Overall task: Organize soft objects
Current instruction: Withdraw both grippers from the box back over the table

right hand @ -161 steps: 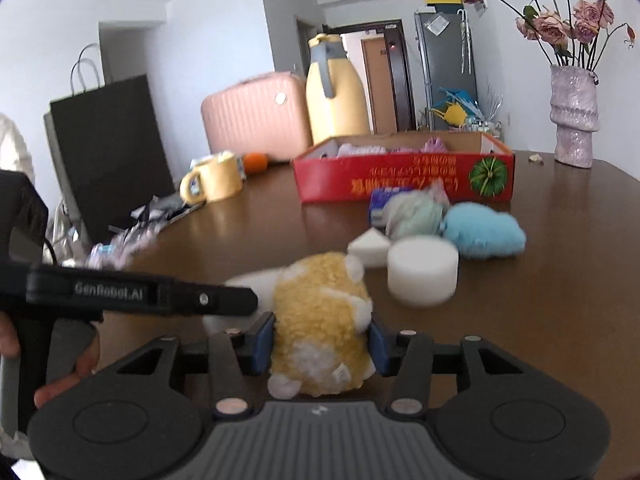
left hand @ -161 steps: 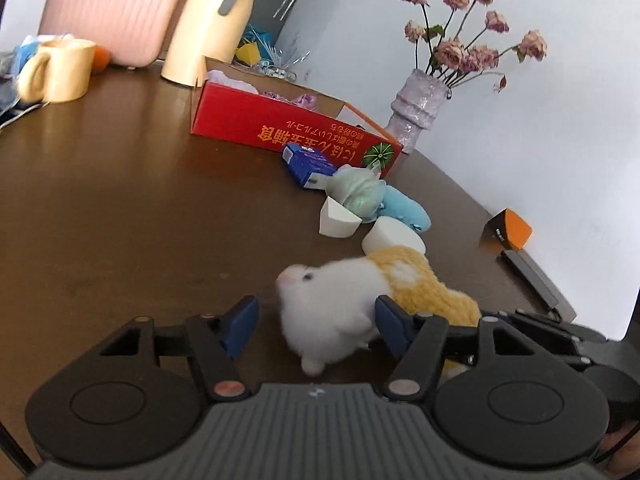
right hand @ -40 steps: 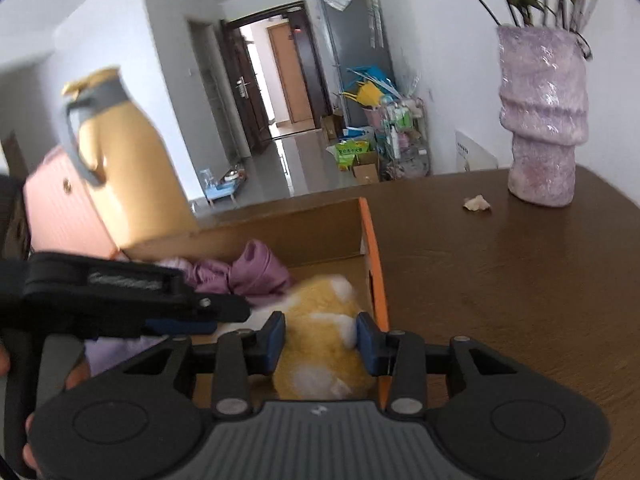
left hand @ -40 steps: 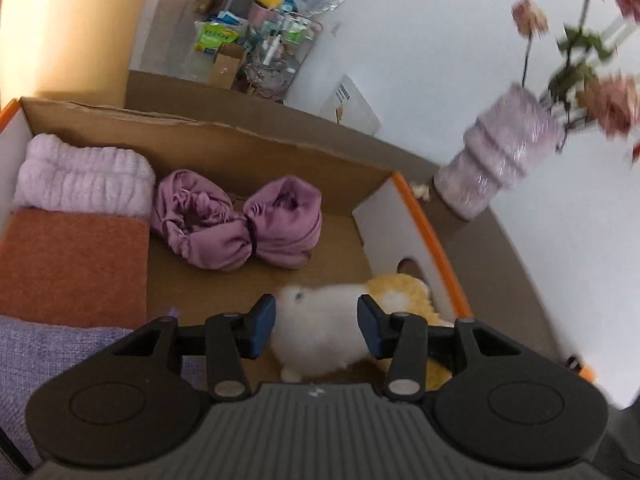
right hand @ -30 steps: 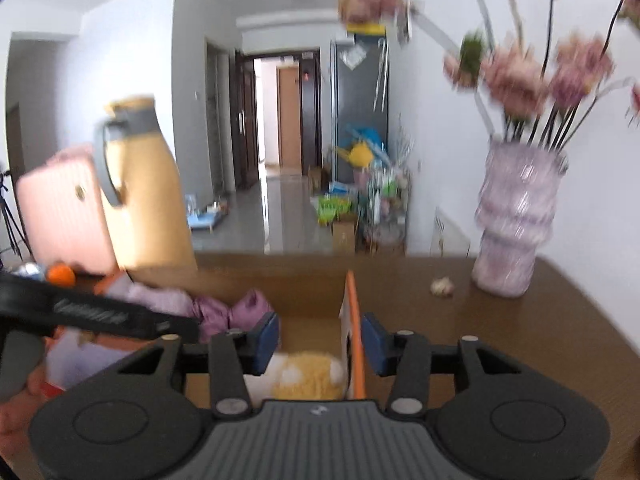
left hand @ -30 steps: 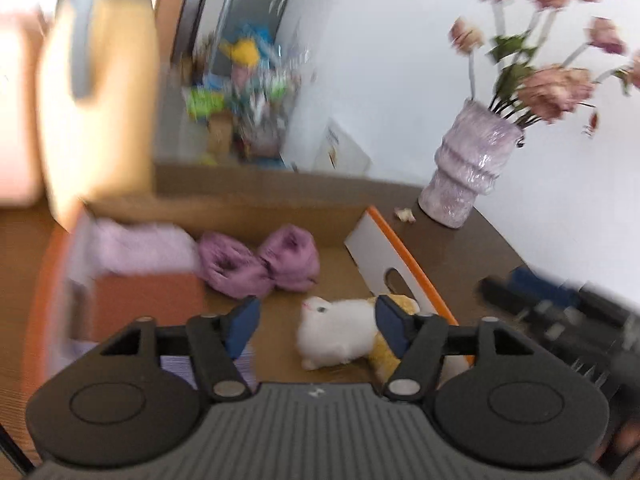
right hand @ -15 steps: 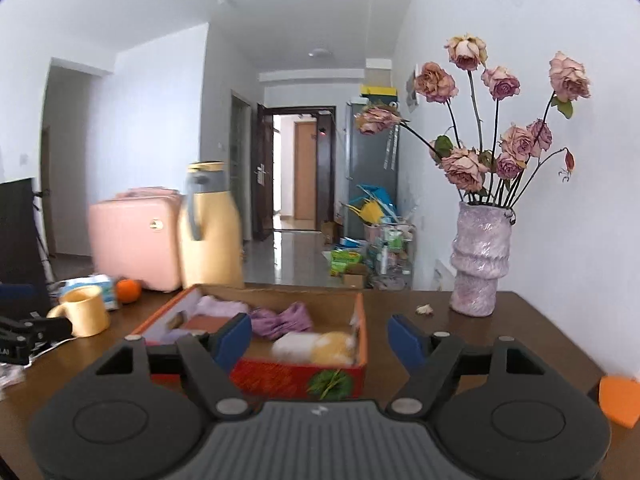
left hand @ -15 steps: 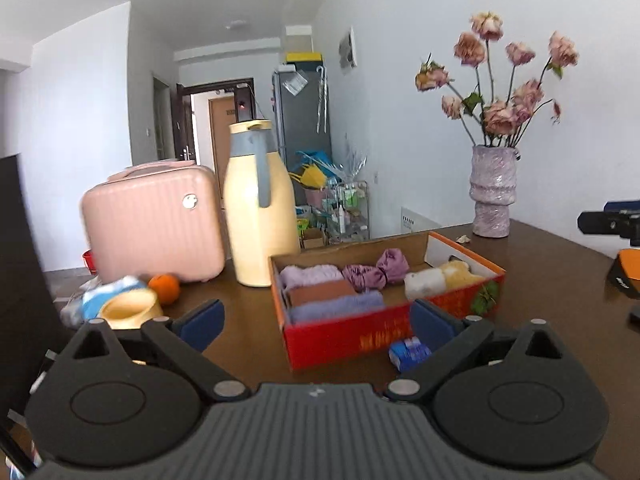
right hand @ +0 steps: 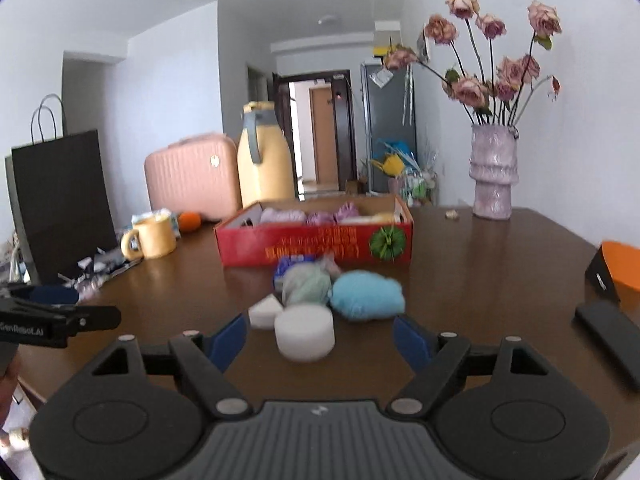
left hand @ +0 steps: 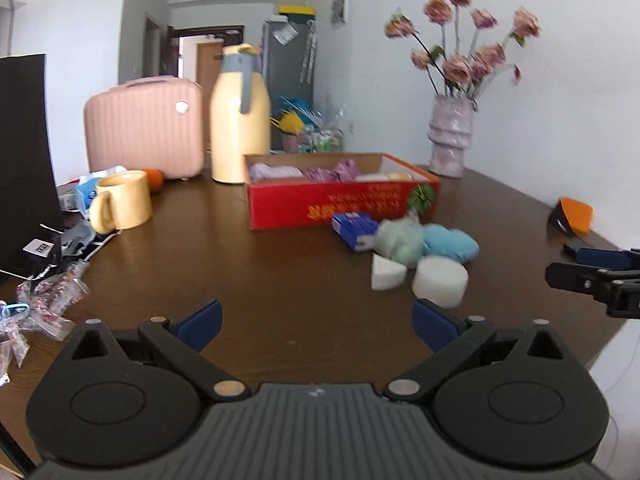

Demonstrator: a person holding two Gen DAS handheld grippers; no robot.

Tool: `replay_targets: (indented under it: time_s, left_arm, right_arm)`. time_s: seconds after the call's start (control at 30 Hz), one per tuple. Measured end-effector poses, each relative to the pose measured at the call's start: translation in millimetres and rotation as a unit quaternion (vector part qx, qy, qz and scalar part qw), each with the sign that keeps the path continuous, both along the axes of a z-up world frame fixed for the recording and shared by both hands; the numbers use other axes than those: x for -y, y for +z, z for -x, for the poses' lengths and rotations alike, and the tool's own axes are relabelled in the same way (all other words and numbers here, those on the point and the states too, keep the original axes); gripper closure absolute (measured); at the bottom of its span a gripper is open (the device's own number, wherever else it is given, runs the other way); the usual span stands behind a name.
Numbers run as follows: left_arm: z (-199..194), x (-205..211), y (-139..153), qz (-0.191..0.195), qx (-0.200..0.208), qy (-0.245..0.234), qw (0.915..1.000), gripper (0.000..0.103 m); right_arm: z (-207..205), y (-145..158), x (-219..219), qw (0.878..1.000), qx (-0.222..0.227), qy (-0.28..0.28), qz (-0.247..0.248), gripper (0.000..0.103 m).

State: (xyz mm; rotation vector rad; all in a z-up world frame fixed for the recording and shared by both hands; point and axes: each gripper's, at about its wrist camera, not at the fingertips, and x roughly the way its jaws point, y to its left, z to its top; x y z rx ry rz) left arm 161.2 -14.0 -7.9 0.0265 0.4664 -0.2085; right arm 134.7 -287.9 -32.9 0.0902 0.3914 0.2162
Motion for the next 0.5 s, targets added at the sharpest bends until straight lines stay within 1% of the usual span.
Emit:
replay_targets:
  time_s: [0.1,0.2,0.3,0.5]
  left_arm:
    - [-1,8,-3,-0.011,-0.001,0.0,0.9999,0.0]
    - [-4,10,-3,-0.006,-0.004,-0.004,1.0,0.0]
    - [-10,11,-6,-0.008,-0.009,-0.004,0.9999,0.0]
    - [-40,22,-10,-0.013,-0.021,-0.016,0.9996,0.0]
  right_arm:
    - [2,-6,-1,1.0,-0.007,-0.012,0.002,0.023]
    - [-1,-11,1,1.0,-0.016,-0.015,-0.004,0.022]
    - [-8,-16,3,0.999,-0.028,-0.018,-0.001,0.022]
    - [-32,-21,4,0.999,-0.039,-0.013,-0.012,0.022]
